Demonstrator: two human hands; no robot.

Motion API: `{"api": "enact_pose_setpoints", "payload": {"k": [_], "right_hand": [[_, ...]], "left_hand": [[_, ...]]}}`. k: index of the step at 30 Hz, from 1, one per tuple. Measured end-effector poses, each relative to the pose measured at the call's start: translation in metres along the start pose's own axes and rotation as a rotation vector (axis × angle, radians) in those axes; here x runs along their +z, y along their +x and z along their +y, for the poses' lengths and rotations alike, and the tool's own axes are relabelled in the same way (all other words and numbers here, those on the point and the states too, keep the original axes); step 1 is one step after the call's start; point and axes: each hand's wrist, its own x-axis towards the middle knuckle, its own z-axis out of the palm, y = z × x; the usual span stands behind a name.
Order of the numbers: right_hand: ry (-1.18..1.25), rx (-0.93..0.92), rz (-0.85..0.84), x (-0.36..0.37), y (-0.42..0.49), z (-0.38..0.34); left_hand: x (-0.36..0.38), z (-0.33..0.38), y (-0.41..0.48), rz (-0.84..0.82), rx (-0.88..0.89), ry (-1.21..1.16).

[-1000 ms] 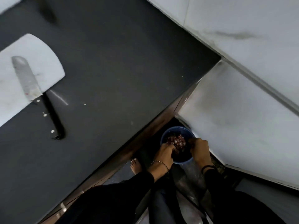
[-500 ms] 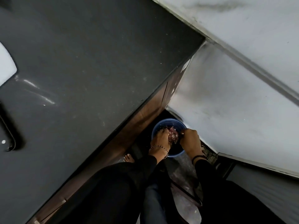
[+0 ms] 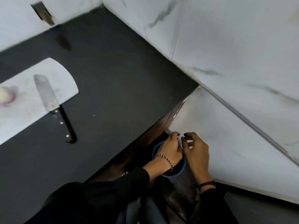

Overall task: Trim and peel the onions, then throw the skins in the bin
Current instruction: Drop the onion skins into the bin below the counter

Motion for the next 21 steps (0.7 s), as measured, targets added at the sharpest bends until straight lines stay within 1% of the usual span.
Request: {"api": "enact_pose_setpoints", "payload": {"k": [5,7,10,14,16,21], "right_hand": [[0.159,-0.169,0.059,-0.048,-0.006,-0.070],[0.199,-0.262,0.043,-0.057,-0.007,-0.100],[0.206,-0.404,-0.023,-0.058,-0.004,-0.143],[0.207,-0.586,-0.151,-0.033,-0.002,-0.202],[0.184,-0.663,-0.227,-0.013,-0.003,-0.229],[0.081,-0.782,-0.420,0.053,-0.017,-0.289]], "left_hand": [[-0.054,0.027,-0.039,0.206,0.149,-0.024],[-0.077,0.034,-0.054,0.288,0.171,-0.035],[-0.112,0.037,-0.073,0.421,0.158,-0.009],[-0.160,0.016,-0.097,0.622,0.059,0.034],[-0.180,-0.001,-0.109,0.707,-0.019,0.038],[-0.220,-0.053,-0.140,0.852,-0.243,0.045]]}}
